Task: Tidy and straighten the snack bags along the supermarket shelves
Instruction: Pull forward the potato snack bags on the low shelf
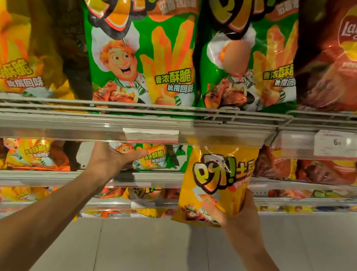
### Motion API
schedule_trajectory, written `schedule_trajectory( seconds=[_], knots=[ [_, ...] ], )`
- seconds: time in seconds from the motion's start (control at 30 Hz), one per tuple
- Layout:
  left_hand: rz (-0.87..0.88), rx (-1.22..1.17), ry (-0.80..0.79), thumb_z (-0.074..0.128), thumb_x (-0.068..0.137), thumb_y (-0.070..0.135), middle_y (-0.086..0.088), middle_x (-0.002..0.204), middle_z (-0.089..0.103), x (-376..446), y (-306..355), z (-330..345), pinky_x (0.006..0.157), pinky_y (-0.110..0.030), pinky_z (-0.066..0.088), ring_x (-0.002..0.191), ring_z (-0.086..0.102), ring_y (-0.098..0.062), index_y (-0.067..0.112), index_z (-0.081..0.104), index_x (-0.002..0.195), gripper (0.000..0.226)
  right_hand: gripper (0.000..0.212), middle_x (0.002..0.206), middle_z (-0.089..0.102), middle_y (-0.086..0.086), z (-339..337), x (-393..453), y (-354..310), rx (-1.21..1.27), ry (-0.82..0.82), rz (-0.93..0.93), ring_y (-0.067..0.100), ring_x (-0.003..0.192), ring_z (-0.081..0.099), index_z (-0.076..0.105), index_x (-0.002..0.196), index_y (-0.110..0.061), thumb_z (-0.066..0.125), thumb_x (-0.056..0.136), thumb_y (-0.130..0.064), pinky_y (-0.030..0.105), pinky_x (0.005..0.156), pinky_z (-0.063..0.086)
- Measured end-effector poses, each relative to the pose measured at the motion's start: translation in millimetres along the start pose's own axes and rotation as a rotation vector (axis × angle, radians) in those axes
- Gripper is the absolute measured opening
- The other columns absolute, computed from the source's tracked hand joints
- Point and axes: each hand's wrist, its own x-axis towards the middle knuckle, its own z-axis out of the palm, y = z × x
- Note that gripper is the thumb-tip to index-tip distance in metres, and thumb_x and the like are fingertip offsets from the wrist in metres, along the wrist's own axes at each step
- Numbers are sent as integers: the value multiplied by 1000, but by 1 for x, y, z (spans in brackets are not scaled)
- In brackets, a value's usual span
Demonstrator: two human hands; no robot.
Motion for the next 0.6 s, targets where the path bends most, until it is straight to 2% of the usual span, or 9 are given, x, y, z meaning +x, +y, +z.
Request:
schedule_trajectory(
  seconds=[0.07, 0.13, 0.23, 0.3, 0.37, 0.43, 0.5, 0.6],
  knots=[
    [12, -12, -22, 90, 65, 12, 23, 71, 72, -1, 1, 4, 56, -4, 48, 70, 66, 12, 24, 64, 84, 35, 94, 106, 71, -29, -2, 2, 6, 12, -6, 5, -8, 93, 68, 55, 127, -38, 91, 42, -61, 19, 77, 54],
    [5, -35, -37, 88, 65, 2, 11, 85, 73, 0, 0, 11, 62, -7, 52, 81, 68, 2, 21, 59, 86, 41, 91, 107, 72, -25, -5, 4, 13, 17, -9, 2, -8, 93, 68, 55, 128, -36, 94, 47, -51, 16, 73, 52],
    [23, 19, -44, 89, 65, 3, 0, 94, 70, -5, -1, 29, 88, -26, 53, 94, 66, -9, 19, 57, 86, 42, 81, 111, 73, -19, -8, 6, 24, 21, -3, -6, 0, 97, 70, 56, 128, -35, 99, 59, -30, 22, 77, 55],
    [31, 66, -46, 89, 67, 6, -4, 98, 71, -6, 2, 39, 100, -38, 49, 99, 67, -17, 15, 60, 91, 39, 77, 105, 73, -24, -9, 5, 29, 15, -8, -18, -6, 92, 69, 55, 124, -36, 98, 61, -24, 13, 69, 55],
    [12, 72, -67, 88, 69, 6, -9, 106, 72, -6, 6, 47, 102, -42, 49, 106, 67, -23, 6, 63, 101, 40, 72, 101, 71, -30, -10, 4, 31, 20, -14, -34, -13, 88, 67, 55, 117, -37, 98, 61, -22, 6, 63, 52],
    [-18, 63, -79, 86, 71, 4, -10, 109, 72, -5, 9, 50, 103, -42, 50, 109, 66, -23, 2, 64, 104, 40, 70, 99, 71, -30, -10, 1, 31, 23, -17, -49, -14, 87, 66, 55, 113, -37, 98, 60, -21, 5, 64, 51],
    [-48, 36, -87, 85, 71, 2, -12, 110, 71, -5, 9, 50, 103, -42, 50, 111, 66, -25, 2, 63, 104, 40, 70, 103, 73, -23, -9, -3, 30, 43, -35, -54, -7, 91, 69, 57, 117, -34, 98, 62, -23, 13, 69, 56],
    [-38, 33, -83, 86, 70, 3, -12, 108, 70, -5, 5, 44, 99, -37, 51, 105, 66, -21, 1, 61, 108, 46, 74, 108, 73, -22, -5, -13, 27, 65, -81, -66, 3, 96, 72, 55, 125, -33, 97, 64, -27, 24, 77, 61]
  ],
)
